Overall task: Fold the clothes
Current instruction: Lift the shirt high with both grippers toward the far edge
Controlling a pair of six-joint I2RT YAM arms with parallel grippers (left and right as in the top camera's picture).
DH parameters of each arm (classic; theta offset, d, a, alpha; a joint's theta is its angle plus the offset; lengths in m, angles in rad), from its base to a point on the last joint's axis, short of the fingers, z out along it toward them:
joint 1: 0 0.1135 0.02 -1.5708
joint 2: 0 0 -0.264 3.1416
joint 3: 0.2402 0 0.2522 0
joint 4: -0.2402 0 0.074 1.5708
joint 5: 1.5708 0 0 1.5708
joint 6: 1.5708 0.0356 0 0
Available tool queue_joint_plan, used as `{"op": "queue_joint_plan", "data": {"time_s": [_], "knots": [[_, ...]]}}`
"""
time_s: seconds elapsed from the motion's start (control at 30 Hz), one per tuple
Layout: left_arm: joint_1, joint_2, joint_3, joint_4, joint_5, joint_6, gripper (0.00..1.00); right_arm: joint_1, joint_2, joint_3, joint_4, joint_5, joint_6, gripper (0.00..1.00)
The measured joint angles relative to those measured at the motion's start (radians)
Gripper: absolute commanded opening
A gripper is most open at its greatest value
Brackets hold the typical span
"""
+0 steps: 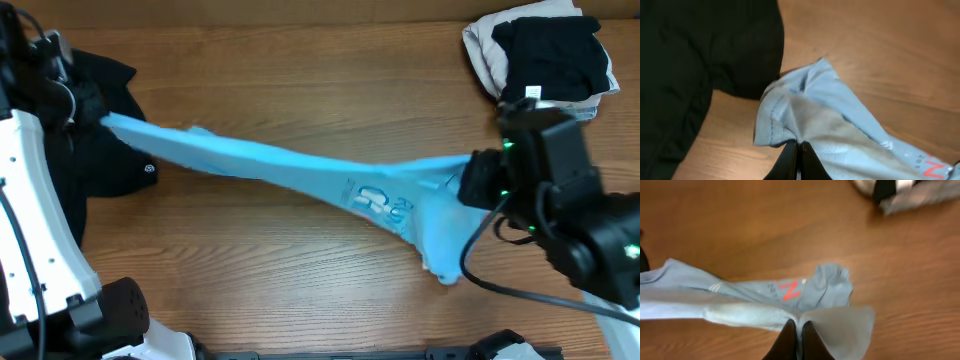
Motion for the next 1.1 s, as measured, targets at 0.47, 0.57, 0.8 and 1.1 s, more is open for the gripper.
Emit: {"op": "queue_joint_plan", "data": {"time_s": [0.47, 0.57, 0.8, 1.1], "knots": [[0.0, -0.313, 0.439, 0.045, 0.011, 0.0, 0.04, 0.0, -0.008, 0.774, -0.122, 0.134, -0.14, 0.04], [0.0, -0.406, 0.47, 0.088, -0.024, 0.0, 0.04, 0.0, -0.024, 0.871, -0.146, 0.15, -0.17, 0.04], [0.0, -0.44, 0.487, 0.109, -0.093, 0.0, 0.04, 0.0, -0.008, 0.887, -0.164, 0.209, -0.214, 0.04], [0.0, -0.117, 0.473, 0.221, -0.106, 0.0, 0.04, -0.002, 0.293, 0.878, 0.045, 0.322, -0.294, 0.04]]}}
